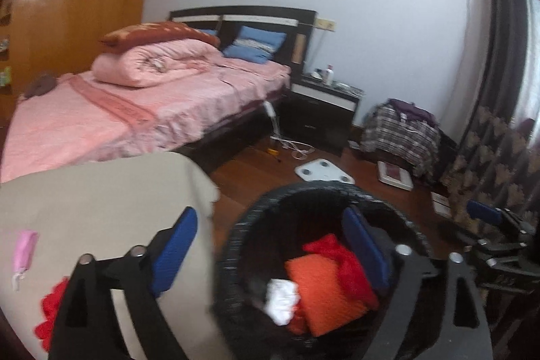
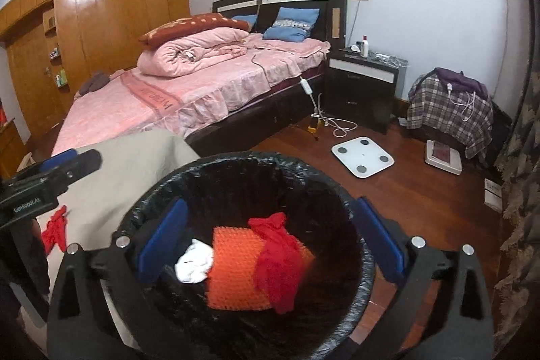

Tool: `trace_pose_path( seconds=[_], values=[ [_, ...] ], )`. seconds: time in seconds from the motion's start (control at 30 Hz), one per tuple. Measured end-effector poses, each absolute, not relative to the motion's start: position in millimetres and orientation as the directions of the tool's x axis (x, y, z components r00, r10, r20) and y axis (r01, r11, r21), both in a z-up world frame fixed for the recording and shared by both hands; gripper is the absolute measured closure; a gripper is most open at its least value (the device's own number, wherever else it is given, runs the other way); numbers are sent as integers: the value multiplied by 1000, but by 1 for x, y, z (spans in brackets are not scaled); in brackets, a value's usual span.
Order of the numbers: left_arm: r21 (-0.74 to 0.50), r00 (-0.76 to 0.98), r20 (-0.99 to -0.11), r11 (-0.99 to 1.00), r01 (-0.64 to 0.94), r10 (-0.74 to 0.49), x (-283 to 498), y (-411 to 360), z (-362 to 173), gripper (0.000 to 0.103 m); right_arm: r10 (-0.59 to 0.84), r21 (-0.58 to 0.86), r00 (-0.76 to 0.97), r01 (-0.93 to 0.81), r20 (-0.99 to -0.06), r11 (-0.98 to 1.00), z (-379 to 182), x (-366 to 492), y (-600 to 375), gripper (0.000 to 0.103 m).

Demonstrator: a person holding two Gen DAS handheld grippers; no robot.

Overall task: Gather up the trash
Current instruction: 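Open the right tool dropping the red cloth into the bin while the left drops the white plastic, then move the open right tool toward the red glove on the table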

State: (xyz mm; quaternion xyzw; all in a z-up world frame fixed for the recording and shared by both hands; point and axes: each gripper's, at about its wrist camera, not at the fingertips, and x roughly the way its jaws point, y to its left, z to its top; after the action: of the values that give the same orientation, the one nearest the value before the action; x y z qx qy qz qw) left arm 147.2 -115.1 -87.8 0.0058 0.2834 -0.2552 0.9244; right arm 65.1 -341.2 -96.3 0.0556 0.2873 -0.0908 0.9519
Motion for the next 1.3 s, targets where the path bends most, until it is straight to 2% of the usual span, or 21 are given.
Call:
trace_pose_path(
  seconds=[0.13, 0.73, 1.03, 1.3],
  values=[
    [-98, 757, -529, 913, 395, -384, 143, -72, -87, 7, -110, 76, 827, 181, -552, 980, -92, 68, -328, 5],
    [-13, 843, -537, 1000, 27, -30, 113, 123, -99, 6, 154, 100, 824, -118, -546, 988, -92, 123, -160, 5],
    [5, 817, -571, 995, -101, 86, 110, 188, -129, 6, 250, 96, 779, -240, -576, 966, -117, 150, -72, 5],
    [4, 786, -603, 986, -169, 137, 107, 228, -157, 6, 271, 89, 708, -283, -652, 955, -155, 173, -14, 5]
  ],
)
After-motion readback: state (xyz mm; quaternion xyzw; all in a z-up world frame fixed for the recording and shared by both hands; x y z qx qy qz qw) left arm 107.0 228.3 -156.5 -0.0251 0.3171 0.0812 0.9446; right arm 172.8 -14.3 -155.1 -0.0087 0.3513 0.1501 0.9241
